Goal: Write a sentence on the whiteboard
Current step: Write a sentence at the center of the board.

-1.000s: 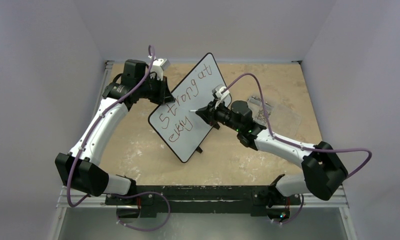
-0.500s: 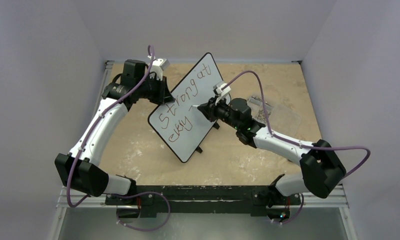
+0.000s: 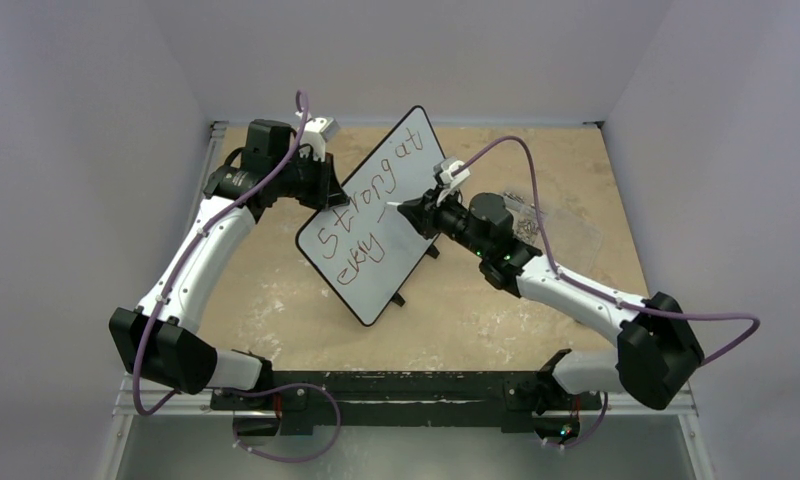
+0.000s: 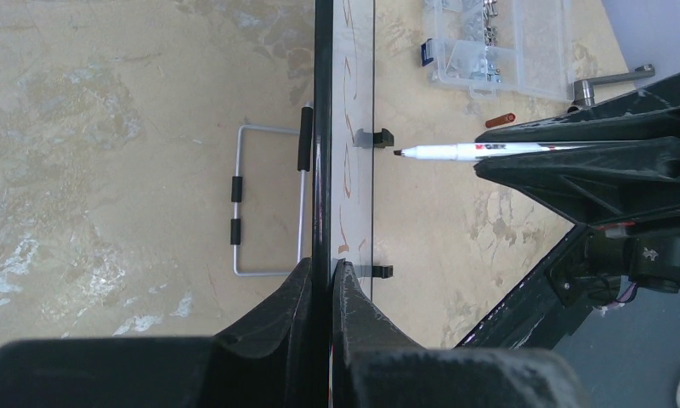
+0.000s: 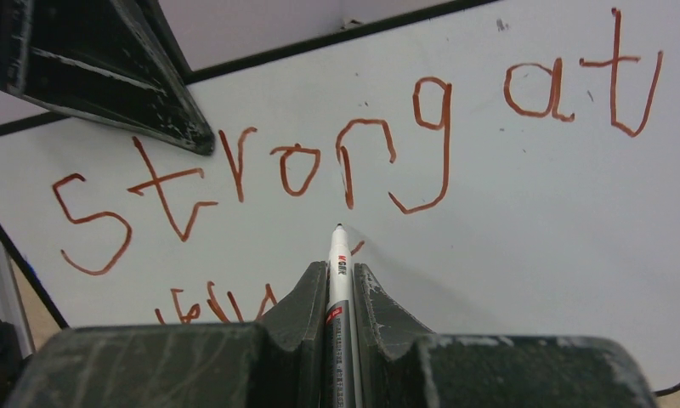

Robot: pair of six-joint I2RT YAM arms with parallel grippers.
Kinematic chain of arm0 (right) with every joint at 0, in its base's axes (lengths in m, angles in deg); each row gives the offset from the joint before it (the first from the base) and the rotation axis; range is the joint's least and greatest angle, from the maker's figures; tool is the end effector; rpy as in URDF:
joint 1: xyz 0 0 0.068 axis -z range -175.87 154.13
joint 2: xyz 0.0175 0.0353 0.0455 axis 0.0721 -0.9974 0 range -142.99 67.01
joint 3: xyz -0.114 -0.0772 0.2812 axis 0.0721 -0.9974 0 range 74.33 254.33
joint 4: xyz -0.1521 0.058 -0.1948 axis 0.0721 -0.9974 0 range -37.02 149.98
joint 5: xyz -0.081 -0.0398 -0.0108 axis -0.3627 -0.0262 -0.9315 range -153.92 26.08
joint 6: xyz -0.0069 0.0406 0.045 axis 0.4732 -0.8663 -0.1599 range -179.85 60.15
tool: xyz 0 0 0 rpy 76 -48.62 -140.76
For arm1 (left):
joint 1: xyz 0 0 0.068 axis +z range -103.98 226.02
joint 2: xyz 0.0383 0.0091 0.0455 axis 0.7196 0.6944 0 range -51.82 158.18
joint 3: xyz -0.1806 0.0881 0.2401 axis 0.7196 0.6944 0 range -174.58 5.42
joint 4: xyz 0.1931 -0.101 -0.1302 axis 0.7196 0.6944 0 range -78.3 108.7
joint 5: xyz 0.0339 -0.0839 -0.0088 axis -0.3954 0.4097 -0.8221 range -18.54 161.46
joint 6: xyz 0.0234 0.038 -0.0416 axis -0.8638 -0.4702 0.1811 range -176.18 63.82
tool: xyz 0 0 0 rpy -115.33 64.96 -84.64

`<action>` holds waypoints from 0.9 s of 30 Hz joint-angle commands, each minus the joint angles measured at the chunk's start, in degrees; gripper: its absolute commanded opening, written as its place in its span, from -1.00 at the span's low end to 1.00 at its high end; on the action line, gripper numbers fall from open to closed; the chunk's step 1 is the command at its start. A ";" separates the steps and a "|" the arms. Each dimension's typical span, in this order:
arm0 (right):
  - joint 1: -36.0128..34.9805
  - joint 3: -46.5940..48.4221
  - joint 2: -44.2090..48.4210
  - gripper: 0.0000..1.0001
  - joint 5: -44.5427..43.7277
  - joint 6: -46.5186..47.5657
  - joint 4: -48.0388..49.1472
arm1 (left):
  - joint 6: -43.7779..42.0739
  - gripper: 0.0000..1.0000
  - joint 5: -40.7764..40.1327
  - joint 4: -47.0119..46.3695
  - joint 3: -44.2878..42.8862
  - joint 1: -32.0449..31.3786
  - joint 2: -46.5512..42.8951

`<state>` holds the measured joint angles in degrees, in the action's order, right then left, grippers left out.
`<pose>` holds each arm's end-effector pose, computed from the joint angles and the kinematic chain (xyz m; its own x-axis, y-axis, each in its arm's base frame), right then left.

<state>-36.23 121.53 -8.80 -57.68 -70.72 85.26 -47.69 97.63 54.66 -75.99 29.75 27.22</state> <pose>0.2260 0.1988 0.3419 -0.1806 0.0926 -0.9792 -0.7051 0.6819 0.1945 0.2664 -0.0987 0.4083 -0.7024 0.0668 -0.7087 0.4743 0.7863 -0.3960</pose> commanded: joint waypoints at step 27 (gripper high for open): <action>0.20 3.81 -4.51 -1.00 4.17 0.15 2.08 | -2.95 -1.00 -4.14 -1.48 -0.42 0.28 -2.38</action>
<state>-36.23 123.28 -12.93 -54.90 -70.92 86.18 -47.64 97.65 54.68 -75.99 29.77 27.22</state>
